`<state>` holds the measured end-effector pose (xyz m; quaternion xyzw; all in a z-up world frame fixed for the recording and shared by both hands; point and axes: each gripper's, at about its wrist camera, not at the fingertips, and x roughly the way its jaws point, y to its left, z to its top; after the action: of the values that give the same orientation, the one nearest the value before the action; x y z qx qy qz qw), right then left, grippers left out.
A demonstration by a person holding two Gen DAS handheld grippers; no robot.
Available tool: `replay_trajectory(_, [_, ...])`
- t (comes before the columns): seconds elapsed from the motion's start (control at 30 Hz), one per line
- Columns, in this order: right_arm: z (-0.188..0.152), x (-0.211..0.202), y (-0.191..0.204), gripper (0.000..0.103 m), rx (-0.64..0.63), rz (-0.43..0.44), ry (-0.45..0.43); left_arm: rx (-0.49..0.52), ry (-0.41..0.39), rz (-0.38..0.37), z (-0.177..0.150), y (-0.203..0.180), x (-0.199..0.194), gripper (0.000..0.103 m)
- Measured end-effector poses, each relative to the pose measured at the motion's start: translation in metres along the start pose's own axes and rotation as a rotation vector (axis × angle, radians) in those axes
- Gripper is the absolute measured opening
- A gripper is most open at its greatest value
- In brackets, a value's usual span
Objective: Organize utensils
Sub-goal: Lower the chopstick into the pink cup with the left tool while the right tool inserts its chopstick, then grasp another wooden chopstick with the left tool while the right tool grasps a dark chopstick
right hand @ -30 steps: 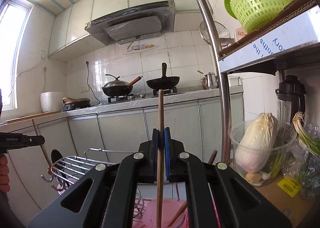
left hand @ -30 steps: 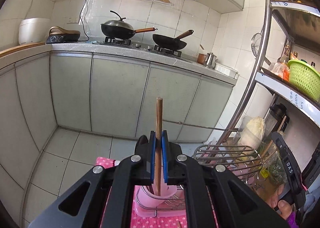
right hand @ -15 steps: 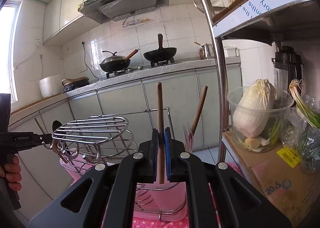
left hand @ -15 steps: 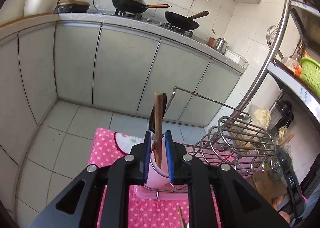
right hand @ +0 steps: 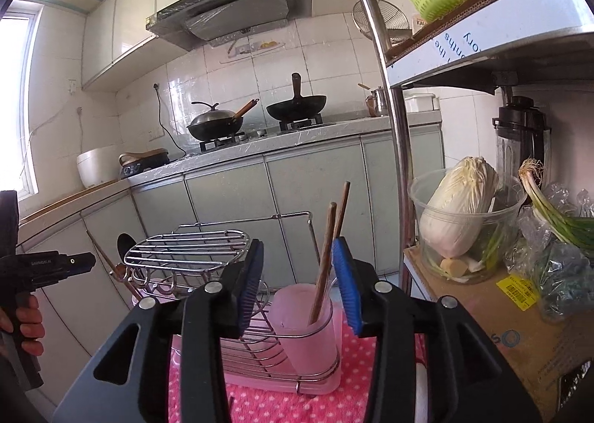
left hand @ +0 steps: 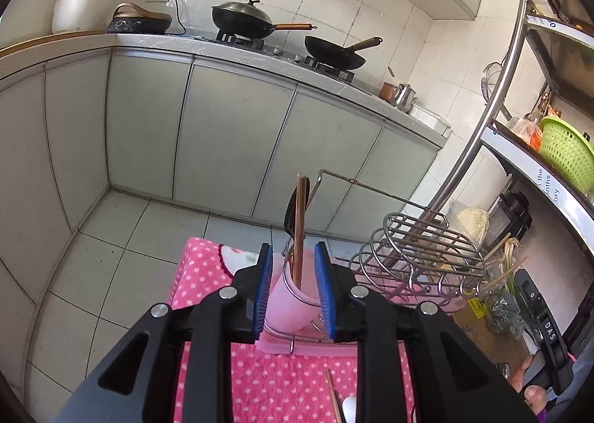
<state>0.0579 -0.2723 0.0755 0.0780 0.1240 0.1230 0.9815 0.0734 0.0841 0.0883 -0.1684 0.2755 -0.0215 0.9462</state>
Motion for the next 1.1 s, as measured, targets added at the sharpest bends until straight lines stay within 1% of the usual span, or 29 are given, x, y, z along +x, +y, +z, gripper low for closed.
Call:
replay_trajectory(0.23, [-0.006,-0.026,0.000,0.041,0.017,0.001,0.009,-0.024,0.008,-0.016,-0.017,0.005,-0.017,0.022])
replay_trajectory(0.37, [-0.012,-0.035,0.002,0.046,0.017,-0.004,0.020,-0.030,0.005,-0.019,-0.022,0.005,-0.025,0.022])
replay_trajectory(0.5, [-0.016,-0.040,0.005,0.047,0.020,-0.004,0.039,-0.023,-0.002,-0.035,-0.028,0.002,-0.032,0.029])
replay_trajectory(0.6, [-0.022,-0.041,0.009,0.049,0.023,0.004,0.077,0.009,-0.008,-0.036,-0.036,-0.004,-0.035,0.029])
replay_trajectory(0.73, [-0.034,-0.041,0.015,0.056,0.027,0.004,0.143,0.041,0.018,-0.051,-0.050,-0.010,-0.034,0.029])
replay_trajectory(0.83, [-0.045,-0.039,0.017,0.058,0.037,0.014,0.215,0.069,0.020,-0.064,-0.063,-0.015,-0.034,0.029])
replay_trajectory(0.9, [-0.053,-0.034,0.018,0.059,0.045,0.026,0.284,0.089,0.037,-0.068,-0.072,-0.017,-0.031,0.029])
replay_trajectory(0.97, [-0.062,-0.030,0.019,0.059,0.049,0.019,0.341,0.102,0.069,-0.073,-0.079,-0.020,-0.025,0.029])
replay_trajectory(1.03, [-0.068,-0.029,0.020,0.059,0.041,0.002,0.357,0.104,0.119,-0.082,-0.087,-0.021,-0.016,0.029])
replay_trajectory(1.1, [-0.073,-0.033,0.022,0.059,0.030,-0.012,0.338,0.101,0.171,-0.089,-0.097,-0.022,-0.007,0.029])
